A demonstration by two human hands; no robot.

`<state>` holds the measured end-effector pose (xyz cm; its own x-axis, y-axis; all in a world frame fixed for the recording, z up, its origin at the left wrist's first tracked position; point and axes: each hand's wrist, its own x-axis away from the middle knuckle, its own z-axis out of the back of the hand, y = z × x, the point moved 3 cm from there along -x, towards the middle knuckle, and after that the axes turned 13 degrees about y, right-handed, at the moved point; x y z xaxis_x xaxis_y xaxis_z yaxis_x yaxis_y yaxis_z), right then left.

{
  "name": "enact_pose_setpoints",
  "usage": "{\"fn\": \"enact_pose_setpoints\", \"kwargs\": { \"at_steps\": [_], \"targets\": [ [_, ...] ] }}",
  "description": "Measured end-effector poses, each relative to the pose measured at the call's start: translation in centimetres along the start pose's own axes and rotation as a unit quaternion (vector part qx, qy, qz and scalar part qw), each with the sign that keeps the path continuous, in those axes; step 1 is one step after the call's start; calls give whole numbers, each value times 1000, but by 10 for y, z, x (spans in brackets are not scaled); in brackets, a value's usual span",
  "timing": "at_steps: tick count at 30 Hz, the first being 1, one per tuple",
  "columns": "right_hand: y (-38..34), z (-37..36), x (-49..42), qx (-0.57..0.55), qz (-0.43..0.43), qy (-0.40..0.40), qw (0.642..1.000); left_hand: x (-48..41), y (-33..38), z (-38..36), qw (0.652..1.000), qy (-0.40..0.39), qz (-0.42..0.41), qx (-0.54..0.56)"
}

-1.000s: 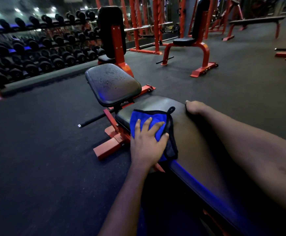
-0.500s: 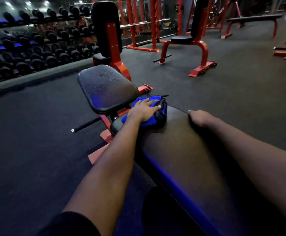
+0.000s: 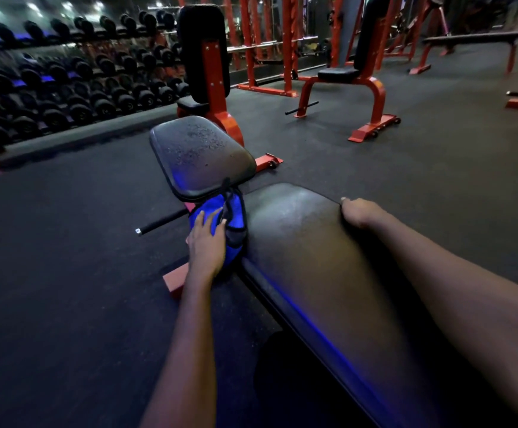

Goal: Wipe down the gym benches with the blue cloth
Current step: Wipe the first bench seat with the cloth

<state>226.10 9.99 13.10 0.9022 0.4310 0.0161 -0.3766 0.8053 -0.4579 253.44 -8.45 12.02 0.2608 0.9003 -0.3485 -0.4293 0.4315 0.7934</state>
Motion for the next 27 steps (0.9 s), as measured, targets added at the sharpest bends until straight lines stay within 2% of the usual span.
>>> {"fn": "enact_pose_setpoints", "kwargs": {
  "at_steps": [4, 8, 10, 12, 15, 18, 19, 22, 27],
  "targets": [
    [5, -3, -5, -8, -16, 0, 1000, 24, 1, -14, 999, 28, -26, -4],
    [5, -4, -6, -4, -13, -10, 1000, 11, 10, -17, 999, 38, -29, 12],
    [6, -6, -8, 0, -13, -7, 1000, -4, 9, -17, 998, 54, -2, 37],
    [7, -8, -12, 2, -8, -5, 1000, -21, 4, -16, 991, 52, 59, 105],
    [2, -9, -14, 12, 14, -3, 1000, -20, -12, -16, 947, 64, 173, 263],
    [-2, -6, -12, 13, 22, 0, 1000, 5, -10, -12, 941, 137, 186, 246],
    [-3, -3, -9, 11, 17, 0, 1000, 16, -7, -10, 932, 143, 188, 276],
    [-5, 0, -6, 8, 3, -6, 1000, 53, -10, -9, 926, 113, 208, 293],
    [1, -6, -11, 33, -1, 10, 999, 38, -2, -4, 953, 19, 205, 223]
  ]
}}
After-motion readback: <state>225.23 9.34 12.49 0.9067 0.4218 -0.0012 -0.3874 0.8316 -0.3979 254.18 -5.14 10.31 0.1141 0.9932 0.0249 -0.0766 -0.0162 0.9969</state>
